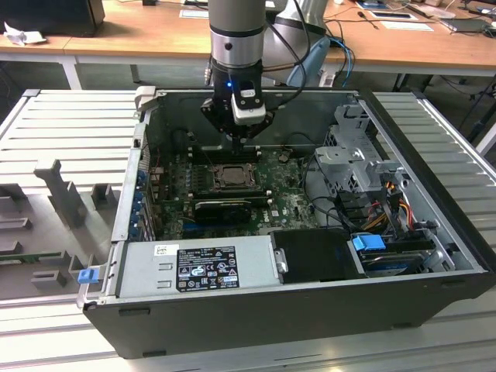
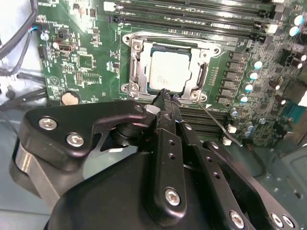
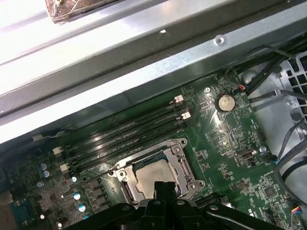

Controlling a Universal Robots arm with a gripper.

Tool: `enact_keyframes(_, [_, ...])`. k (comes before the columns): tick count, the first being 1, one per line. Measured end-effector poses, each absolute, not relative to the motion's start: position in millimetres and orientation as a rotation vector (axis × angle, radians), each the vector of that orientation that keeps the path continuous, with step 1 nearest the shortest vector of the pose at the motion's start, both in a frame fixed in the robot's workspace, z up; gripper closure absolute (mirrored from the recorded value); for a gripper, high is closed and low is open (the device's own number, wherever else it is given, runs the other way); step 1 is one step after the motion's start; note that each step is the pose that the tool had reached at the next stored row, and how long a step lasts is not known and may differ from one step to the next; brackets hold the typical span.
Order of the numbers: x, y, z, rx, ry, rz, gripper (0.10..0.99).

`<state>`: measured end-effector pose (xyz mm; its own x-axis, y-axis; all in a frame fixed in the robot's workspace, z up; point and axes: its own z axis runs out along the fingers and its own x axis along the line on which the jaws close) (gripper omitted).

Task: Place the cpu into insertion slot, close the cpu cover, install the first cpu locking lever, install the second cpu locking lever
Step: 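Install the first cpu locking lever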

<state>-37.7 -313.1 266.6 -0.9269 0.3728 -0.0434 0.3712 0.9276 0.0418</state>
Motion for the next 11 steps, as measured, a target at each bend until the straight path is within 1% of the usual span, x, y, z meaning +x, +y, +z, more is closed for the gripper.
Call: enact_keyframes(11, [-37.7, -313.1, 266.6, 0.292, 3.08, 0.058, 0.98])
